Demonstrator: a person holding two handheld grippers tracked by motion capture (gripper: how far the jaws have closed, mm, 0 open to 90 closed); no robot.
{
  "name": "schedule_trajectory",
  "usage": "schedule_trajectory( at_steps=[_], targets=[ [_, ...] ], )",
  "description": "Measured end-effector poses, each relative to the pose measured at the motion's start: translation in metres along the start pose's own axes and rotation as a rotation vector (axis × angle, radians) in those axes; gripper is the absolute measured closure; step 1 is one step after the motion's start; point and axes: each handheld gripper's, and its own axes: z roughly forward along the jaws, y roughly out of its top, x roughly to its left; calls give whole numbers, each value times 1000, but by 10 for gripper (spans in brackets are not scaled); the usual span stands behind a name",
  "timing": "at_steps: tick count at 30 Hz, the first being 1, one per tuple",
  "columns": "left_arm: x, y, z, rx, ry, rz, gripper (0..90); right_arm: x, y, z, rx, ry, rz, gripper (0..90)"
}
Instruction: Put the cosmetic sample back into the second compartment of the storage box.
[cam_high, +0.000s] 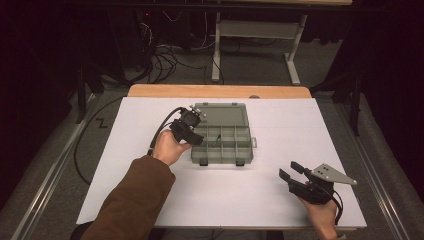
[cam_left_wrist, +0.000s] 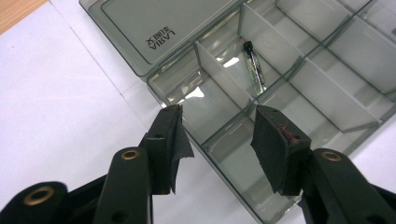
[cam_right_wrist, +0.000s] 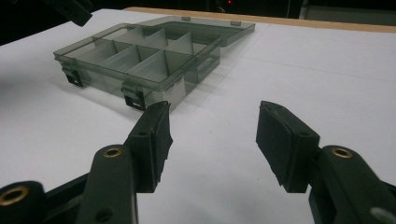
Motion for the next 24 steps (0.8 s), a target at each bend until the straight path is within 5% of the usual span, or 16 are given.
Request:
schedule_trajectory(
  at_steps=[24],
  targets=[
    [21, -33, -22, -44, -8, -61, 511, -1, 0, 0, -4, 0, 9, 457]
  ],
)
